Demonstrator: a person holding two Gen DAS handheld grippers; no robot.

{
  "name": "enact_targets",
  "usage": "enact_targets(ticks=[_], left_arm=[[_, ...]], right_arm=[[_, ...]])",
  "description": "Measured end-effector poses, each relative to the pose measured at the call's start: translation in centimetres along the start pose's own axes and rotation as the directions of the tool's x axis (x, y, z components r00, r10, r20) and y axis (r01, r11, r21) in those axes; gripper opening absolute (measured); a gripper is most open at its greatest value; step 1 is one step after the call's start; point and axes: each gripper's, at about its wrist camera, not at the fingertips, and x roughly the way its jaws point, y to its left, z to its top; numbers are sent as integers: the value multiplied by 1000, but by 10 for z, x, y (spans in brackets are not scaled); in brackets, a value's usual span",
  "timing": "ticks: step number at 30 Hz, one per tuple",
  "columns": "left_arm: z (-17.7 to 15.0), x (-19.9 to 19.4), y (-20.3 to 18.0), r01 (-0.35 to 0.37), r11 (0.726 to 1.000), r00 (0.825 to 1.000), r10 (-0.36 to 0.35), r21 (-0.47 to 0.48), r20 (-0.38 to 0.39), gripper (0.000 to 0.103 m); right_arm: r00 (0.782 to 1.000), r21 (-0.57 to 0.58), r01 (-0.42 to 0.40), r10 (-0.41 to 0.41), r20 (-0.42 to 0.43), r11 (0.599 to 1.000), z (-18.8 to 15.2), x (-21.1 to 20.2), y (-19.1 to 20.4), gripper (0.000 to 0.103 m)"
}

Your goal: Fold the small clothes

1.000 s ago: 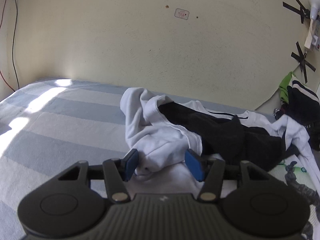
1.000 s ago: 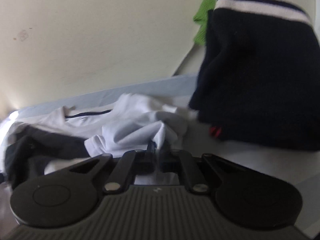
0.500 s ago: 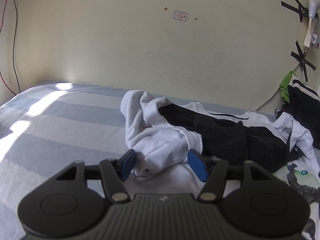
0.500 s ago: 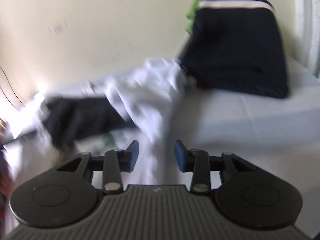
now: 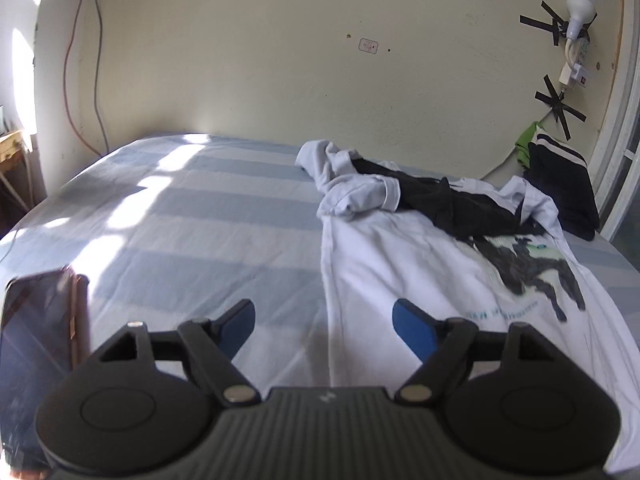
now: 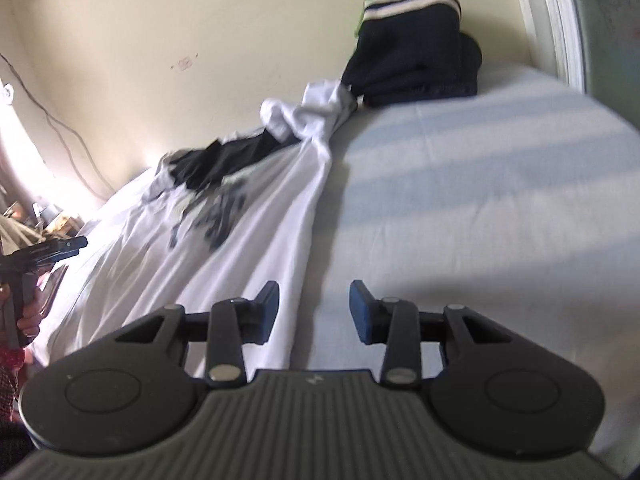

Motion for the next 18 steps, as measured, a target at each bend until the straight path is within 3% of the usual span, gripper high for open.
enact_targets(ticks=[5,8,9,10,11,12,13,15,18], left_arm=[[-42,-45,-4,-31,999,999,30,-11,-41,78],[-63,-61,-12,-40,999,998,40,-6,-56,74],[-66,-63,-15,-46,999,997,45,-4,-61,73],[-73,-65,-18,-51,999,997,51,-2,-66,63],[-78,-66,-22,-62,998,996,62,7,-70,44],[-80,-68,-27,-98,995,993,100,35,-57,32],[-84,-71,-33,-136,987,988,141,82,-56,1],[-85,-77,-32,-138,987,988,143,79,-59,2],[-85,-88,-22,-129,991,990,130,32,-56,2]], right_arm=[[999,-32,-33,33,-8,999,-28,1,19,43],[998,-77,-56,56,-3,995,-38,4,33,39],[999,-111,-39,41,11,993,-43,2,36,24],[1000,-134,-16,18,12,991,-45,3,40,5],[1000,-138,14,-12,21,990,-44,5,41,4],[999,-122,20,-17,29,992,-42,1,38,3],[996,-122,65,-58,61,990,-40,-5,35,3],[977,-121,186,-170,129,975,-35,-26,24,3],[953,-78,278,-264,148,957,-30,-49,3,3]])
